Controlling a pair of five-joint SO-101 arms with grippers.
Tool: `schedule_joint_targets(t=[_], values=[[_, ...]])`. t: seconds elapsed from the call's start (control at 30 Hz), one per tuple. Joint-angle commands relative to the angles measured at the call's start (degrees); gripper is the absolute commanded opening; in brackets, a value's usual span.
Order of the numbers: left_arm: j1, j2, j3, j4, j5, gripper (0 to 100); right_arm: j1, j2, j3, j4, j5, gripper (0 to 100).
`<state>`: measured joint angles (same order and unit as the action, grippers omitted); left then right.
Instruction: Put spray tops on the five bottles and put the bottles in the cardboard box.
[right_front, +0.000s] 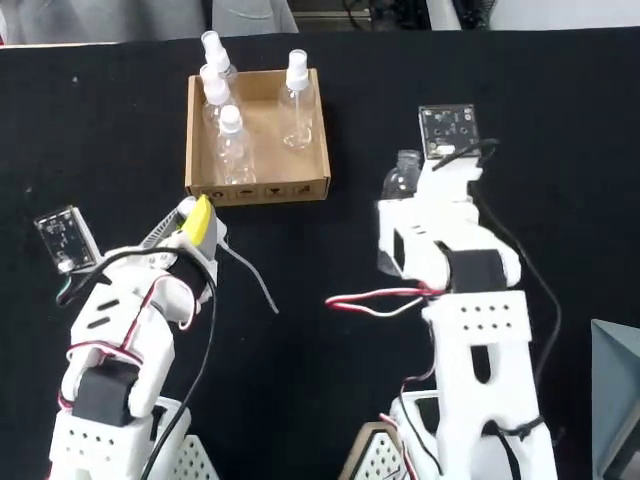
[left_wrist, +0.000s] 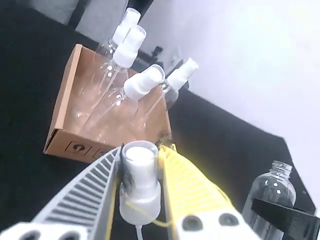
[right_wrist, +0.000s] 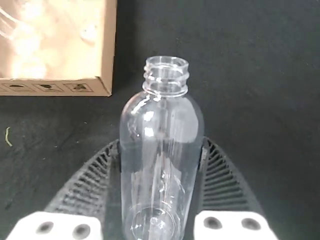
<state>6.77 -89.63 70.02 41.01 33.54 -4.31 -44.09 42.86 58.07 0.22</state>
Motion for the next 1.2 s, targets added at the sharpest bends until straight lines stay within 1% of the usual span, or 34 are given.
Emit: schedule_joint_targets(t=[0.0,0.13,0.3,0.5,0.57,0.73,0.87,1.03,1.17], values=[[-0.75,-3.16,0.31,-2.90,0.70,3,-2.55,-2.68,-0.40,-1.58,0.18,9.9],[-0.75,-5.36,0.75,-2.73,1.23,3,-4.04,-2.77,-0.13,-1.49,0.18,9.9],[-4.44,-7.03,0.75,-2.73,5.63,3,-7.30,-2.95,0.75,-1.58,0.18,10.1],[-7.60,-7.12,0.75,-2.81,10.81,3,-7.56,-2.95,0.84,-1.58,0.26,10.1],[-7.60,-7.12,0.75,-2.81,11.87,3,-7.56,-2.95,0.84,-1.58,2.11,10.0],[-7.60,-7.12,0.75,-2.81,12.04,3,-7.65,-2.95,1.27,-1.67,3.69,10.0],[-7.60,-7.12,0.75,-2.81,12.04,3,-10.11,-4.44,2.07,-1.58,3.78,10.0],[-7.60,-7.12,0.75,-2.81,12.04,3,-11.25,-12.70,6.73,-2.99,5.98,10.0],[-7.60,-7.12,0.75,-2.81,12.04,3,-11.16,-17.89,11.21,-6.86,6.15,10.0]])
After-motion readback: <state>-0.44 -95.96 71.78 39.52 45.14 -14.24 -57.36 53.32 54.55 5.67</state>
